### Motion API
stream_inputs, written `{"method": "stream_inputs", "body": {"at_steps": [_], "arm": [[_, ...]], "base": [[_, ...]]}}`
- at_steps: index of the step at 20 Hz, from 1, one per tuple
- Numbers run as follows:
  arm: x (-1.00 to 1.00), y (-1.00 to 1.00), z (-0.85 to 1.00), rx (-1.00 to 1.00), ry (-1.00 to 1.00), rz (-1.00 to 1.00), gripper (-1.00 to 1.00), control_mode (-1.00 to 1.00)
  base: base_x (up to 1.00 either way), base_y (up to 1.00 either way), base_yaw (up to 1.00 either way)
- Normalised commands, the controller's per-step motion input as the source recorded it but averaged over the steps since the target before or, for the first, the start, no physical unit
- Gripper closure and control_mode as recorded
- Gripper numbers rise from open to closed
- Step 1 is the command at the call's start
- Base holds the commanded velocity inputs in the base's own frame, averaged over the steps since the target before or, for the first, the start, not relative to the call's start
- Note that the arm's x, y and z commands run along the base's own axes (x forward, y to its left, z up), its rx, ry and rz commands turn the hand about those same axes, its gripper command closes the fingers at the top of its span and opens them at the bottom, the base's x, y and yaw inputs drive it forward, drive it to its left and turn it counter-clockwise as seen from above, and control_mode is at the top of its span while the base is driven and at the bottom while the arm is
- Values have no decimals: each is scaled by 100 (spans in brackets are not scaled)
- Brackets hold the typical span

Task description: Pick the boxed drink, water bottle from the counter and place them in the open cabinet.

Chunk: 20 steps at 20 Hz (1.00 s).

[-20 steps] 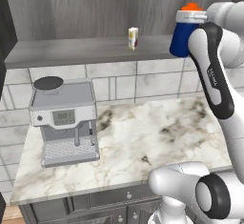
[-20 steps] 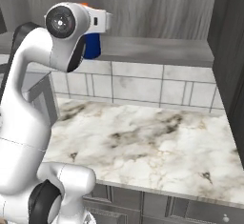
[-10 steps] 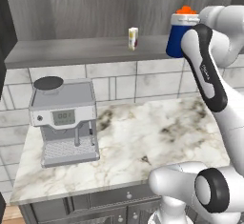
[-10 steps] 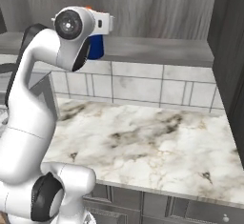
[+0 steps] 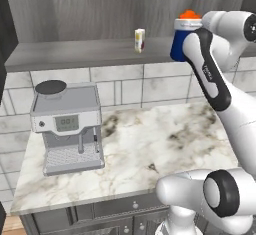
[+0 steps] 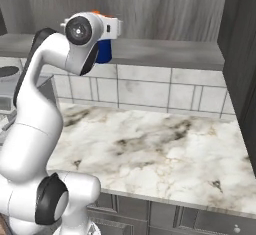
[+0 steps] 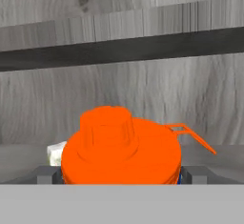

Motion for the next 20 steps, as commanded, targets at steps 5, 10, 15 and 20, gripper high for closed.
{"method": "stream_inputs", "body": {"at_steps": [5,10,15,20], "arm": [[36,0,-9,-2,0,0,100,-100],[39,0,-6,-4,0,0,100,-100],[43,0,-5,-3,0,0,100,-100],[39,1,-9,-1,0,0,100,-100]], "base": [[0,0,0],[0,0,0],[0,0,0],[0,0,0]]}}
